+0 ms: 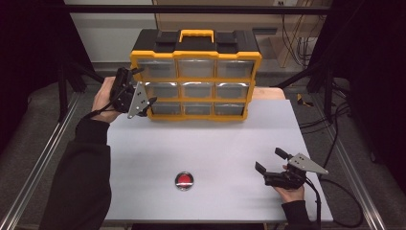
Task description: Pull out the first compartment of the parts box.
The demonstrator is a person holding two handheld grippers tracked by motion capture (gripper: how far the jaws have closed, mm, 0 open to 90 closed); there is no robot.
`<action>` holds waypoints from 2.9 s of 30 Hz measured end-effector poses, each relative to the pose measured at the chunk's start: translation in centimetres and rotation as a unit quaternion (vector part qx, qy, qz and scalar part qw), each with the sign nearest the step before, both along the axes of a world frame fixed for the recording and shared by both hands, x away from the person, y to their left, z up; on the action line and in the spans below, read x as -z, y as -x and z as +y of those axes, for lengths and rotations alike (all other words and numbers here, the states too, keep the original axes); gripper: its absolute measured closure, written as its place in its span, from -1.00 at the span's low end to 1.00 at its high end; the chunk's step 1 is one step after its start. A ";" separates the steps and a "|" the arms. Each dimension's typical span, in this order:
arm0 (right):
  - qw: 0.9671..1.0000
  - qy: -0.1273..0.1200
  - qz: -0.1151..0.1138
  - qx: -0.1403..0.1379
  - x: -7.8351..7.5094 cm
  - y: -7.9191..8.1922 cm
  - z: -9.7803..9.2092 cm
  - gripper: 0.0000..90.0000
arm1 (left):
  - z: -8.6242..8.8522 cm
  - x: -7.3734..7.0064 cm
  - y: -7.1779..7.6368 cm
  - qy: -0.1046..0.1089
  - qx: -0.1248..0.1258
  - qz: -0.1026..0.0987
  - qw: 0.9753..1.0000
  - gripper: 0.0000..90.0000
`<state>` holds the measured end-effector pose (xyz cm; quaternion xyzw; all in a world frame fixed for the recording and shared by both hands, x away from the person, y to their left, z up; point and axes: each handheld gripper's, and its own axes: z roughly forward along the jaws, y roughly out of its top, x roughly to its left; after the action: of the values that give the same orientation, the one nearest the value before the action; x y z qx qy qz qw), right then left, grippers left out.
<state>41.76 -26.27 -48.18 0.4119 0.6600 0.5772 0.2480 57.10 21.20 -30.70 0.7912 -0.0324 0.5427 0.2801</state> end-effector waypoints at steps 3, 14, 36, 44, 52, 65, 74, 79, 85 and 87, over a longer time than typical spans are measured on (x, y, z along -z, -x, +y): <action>1.000 0.001 0.002 0.001 0.0 0.0 0.0 -0.97 | -0.1 0.0 -0.6 -0.005 -0.005 -0.003 1.000 -0.89; 1.000 -0.001 0.003 0.001 0.0 0.0 0.0 -0.97 | -1.3 0.1 -2.5 -0.041 -0.010 -0.029 0.999 -0.87; 1.000 0.000 0.001 0.003 0.0 0.0 -0.1 -0.97 | -3.1 0.5 -4.4 -0.097 -0.021 -0.082 0.992 -0.67; 1.000 -0.003 0.001 0.003 0.0 0.0 -0.1 -0.97 | -2.9 0.6 -4.3 -0.121 -0.021 -0.113 0.986 -0.47; 1.000 -0.003 0.000 0.005 -0.1 0.0 -0.1 -0.97 | -2.5 0.6 -4.3 -0.134 -0.018 -0.151 0.979 -0.08; 1.000 -0.002 0.001 0.005 -0.1 0.0 -0.2 -0.97 | -2.7 0.5 -4.1 -0.130 -0.030 -0.183 0.974 0.38; 1.000 -0.005 0.001 0.007 -0.1 0.0 -0.2 -0.97 | -2.8 0.7 -4.1 -0.148 -0.041 -0.220 0.963 0.66; 1.000 -0.007 0.003 0.006 -0.1 0.0 -0.2 -0.97 | -3.0 0.9 -4.0 -0.165 -0.046 -0.237 0.956 0.73; 1.000 -0.006 0.003 0.007 -0.1 0.0 -0.2 -0.97 | -3.0 1.1 -4.0 -0.169 -0.046 -0.244 0.954 0.75; 1.000 -0.006 0.003 0.007 -0.1 0.0 -0.2 -0.97 | -3.0 1.1 -3.9 -0.168 -0.045 -0.246 0.954 0.75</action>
<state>41.76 -26.48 -48.09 0.4198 0.6546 0.5781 0.2473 61.05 18.21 -31.83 0.6695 -0.1550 0.7193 0.1017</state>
